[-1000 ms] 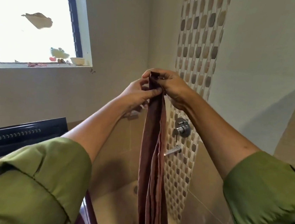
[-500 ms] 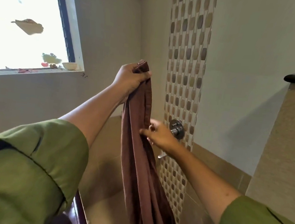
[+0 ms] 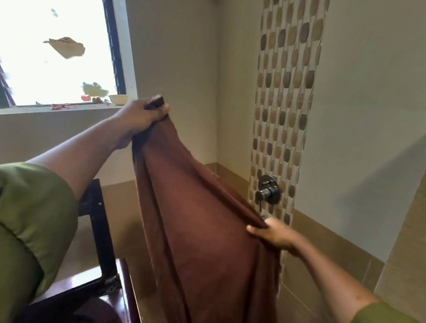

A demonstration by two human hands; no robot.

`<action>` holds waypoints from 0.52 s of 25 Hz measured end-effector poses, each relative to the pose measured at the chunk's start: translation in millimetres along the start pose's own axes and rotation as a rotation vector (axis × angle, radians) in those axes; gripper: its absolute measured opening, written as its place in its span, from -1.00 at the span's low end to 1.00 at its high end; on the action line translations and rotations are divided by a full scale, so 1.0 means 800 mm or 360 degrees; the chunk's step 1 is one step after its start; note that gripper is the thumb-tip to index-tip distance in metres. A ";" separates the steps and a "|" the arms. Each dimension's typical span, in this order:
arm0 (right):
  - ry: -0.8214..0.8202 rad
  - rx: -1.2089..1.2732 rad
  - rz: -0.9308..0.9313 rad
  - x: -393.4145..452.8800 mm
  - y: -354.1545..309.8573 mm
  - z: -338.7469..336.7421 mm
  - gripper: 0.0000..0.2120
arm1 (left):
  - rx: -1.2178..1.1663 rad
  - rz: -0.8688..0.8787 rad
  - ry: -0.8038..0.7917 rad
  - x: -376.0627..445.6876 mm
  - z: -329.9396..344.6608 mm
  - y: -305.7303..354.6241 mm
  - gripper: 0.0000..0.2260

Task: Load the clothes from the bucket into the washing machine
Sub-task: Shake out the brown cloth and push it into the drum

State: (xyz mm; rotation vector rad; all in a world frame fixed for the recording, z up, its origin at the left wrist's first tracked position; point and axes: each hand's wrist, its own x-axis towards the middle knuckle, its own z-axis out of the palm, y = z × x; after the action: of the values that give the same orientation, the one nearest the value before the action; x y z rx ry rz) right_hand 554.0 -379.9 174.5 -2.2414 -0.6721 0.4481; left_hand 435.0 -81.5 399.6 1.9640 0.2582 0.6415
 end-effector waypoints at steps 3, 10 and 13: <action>0.0502 0.0030 -0.0114 -0.004 -0.025 -0.060 -0.66 | 0.0104 -0.0154 -0.0123 -0.007 -0.033 -0.040 -0.81; 0.1751 0.0844 -0.0722 -0.025 -0.197 -0.148 -0.75 | -0.0820 0.0082 0.0870 0.005 -0.046 -0.029 -0.54; 0.1409 0.1098 -0.0675 -0.014 -0.295 -0.107 -0.74 | -0.1295 0.0023 0.0297 -0.018 0.050 0.005 -0.52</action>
State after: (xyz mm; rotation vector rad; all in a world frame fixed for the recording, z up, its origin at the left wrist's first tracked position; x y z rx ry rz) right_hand 510.4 -295.3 406.9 -1.3663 -0.3948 -0.4591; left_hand 443.8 -120.4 384.6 1.1293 0.0708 0.7857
